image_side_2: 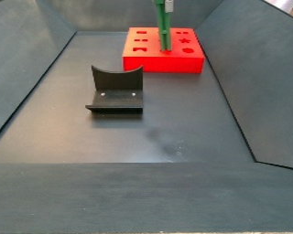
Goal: Pick up the 3 prong object. Move up. Move to above the board. Insert the 3 prong object.
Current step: Insert the 3 prong object.
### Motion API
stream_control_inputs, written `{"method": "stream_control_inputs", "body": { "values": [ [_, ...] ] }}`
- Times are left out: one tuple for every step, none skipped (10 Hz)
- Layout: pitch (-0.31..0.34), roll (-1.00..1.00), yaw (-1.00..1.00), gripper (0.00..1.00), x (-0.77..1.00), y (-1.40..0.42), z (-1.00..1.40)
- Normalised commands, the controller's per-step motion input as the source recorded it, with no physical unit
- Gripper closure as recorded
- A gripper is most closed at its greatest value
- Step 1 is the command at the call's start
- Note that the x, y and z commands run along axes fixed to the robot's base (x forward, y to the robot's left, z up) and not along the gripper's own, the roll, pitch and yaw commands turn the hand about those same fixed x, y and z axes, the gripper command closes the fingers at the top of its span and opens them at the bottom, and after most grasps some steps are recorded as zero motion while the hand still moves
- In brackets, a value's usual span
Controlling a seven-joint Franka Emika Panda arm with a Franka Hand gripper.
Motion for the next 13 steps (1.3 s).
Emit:
{"method": "stream_control_inputs", "body": {
  "values": [
    [-0.030,0.00,0.00,1.00,0.00,0.00,-0.14],
    [-0.046,0.00,0.00,1.00,0.00,0.00,-0.24],
    [-0.059,0.00,0.00,1.00,0.00,0.00,-0.29],
    [-0.101,0.00,0.00,1.00,0.00,0.00,-0.35],
    [-0.153,0.00,0.00,1.00,-0.03,0.00,-0.47],
    [-0.157,0.00,0.00,1.00,0.00,0.00,-0.57],
    [-0.134,0.00,0.00,1.00,0.00,0.00,-0.67],
    [-0.137,0.00,0.00,1.00,0.00,0.01,-0.74],
    [-0.167,0.00,0.00,1.00,0.00,0.04,-0.86],
    [-0.167,0.00,0.00,1.00,-0.04,0.06,-0.93],
    [-0.131,0.00,0.00,1.00,-0.12,0.10,-1.00],
    [-0.107,0.00,0.00,1.00,-0.18,0.15,-1.00],
    [-0.099,0.00,0.03,1.00,-0.22,0.20,-1.00]
  ]
}}
